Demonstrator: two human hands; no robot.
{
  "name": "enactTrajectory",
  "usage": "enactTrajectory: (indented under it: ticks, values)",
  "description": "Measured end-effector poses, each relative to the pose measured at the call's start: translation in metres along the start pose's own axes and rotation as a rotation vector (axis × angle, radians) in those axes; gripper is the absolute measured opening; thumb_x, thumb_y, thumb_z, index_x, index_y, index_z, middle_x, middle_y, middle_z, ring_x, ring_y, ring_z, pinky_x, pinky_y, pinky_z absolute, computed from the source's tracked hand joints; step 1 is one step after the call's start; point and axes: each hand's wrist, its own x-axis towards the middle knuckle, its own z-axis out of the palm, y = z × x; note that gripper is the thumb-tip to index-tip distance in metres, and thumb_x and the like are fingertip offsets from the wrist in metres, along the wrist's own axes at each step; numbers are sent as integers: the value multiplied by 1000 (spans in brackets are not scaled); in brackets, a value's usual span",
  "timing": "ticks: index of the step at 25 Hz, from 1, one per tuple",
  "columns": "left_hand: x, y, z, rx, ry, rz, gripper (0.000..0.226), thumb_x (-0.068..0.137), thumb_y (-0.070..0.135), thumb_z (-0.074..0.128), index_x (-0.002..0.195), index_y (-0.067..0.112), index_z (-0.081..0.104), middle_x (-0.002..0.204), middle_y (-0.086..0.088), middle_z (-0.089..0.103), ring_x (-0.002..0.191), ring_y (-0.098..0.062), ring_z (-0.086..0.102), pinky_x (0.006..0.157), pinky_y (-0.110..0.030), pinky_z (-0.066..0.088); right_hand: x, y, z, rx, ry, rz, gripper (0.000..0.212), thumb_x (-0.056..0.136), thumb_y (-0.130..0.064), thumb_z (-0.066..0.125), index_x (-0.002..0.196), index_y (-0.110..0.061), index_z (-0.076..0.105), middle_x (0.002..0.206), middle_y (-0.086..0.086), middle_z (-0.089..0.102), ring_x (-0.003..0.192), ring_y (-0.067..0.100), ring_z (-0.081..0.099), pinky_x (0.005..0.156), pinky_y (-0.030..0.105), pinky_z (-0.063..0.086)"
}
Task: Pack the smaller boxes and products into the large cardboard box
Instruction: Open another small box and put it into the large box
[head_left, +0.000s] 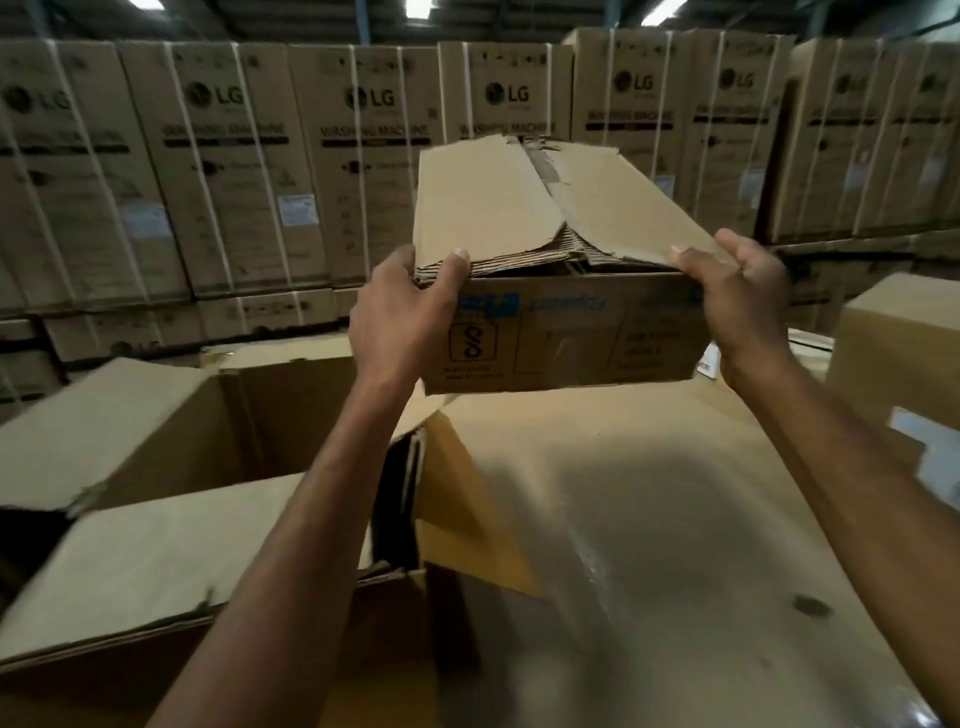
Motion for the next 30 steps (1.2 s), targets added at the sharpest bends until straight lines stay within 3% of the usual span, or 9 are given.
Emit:
enactTrajectory:
  ticks: [4, 7, 11, 14, 16, 23, 25, 27, 30]
  values:
    - [-34, 21, 96, -25, -57, -29, 59, 88, 70, 45, 127, 29, 63, 111, 10, 73, 98, -15, 68, 84, -41, 58, 31, 54, -73, -99, 54, 34, 83, 74, -64, 67, 148, -30, 52, 139, -6, 59, 121, 16, 57, 106, 48, 47]
    - [-64, 15, 152, -25, -138, -59, 50, 97, 61, 47, 132, 28, 59, 115, 9, 70, 98, -13, 65, 76, -33, 52, 42, 105, -106, -201, 57, 74, 80, 78, -64, 64, 149, -31, 50, 142, -3, 58, 123, 20, 56, 105, 51, 47]
    - [-109, -26, 211, -47, -304, -195, 44, 99, 56, 50, 128, 24, 60, 114, 5, 69, 101, -17, 65, 76, -32, 53, 40, 180, -132, -333, -21, 193, 79, 80, -57, 70, 149, -24, 52, 148, 3, 56, 133, 28, 52, 110, 44, 42]
    - [-143, -55, 238, 19, -388, -272, 47, 97, 56, 52, 129, 22, 59, 120, -2, 70, 110, -28, 65, 90, -43, 54, 26, 236, -146, -377, -123, 284, 73, 85, -48, 76, 148, -19, 53, 150, 7, 54, 136, 29, 49, 107, 39, 40]
    - [-164, -68, 249, 68, -426, -309, 48, 99, 54, 52, 132, 20, 59, 124, -7, 69, 115, -33, 63, 94, -43, 51, 17, 266, -153, -402, -176, 336, 74, 86, -47, 77, 150, -18, 51, 150, 7, 53, 135, 29, 50, 101, 36, 41]
    - [-226, -113, 268, 147, -606, -436, 51, 96, 54, 56, 132, 18, 54, 124, -6, 69, 112, -31, 65, 87, -38, 54, -15, 333, -166, -562, -311, 437, 69, 87, -45, 73, 149, -24, 51, 149, 5, 56, 133, 28, 53, 106, 41, 43]
    - [-230, -121, 264, 167, -654, -421, 54, 96, 56, 56, 136, 21, 52, 125, -5, 70, 112, -29, 66, 88, -39, 55, -24, 333, -161, -715, -319, 399, 68, 86, -51, 66, 146, -22, 54, 147, 8, 57, 132, 31, 53, 107, 42, 43]
    - [-220, -120, 256, 192, -660, -378, 54, 95, 55, 57, 137, 22, 53, 127, -4, 69, 113, -29, 66, 89, -41, 56, -27, 321, -148, -898, -233, 237, 59, 84, -45, 67, 136, -18, 63, 143, 10, 59, 133, 33, 49, 110, 47, 40]
    - [-194, -93, 235, 201, -461, -217, 48, 97, 47, 57, 137, 20, 57, 127, 0, 70, 111, -20, 68, 88, -35, 57, -32, 276, -110, -864, -259, -22, 45, 83, -31, 75, 126, -21, 67, 139, 4, 60, 132, 27, 48, 110, 44, 38]
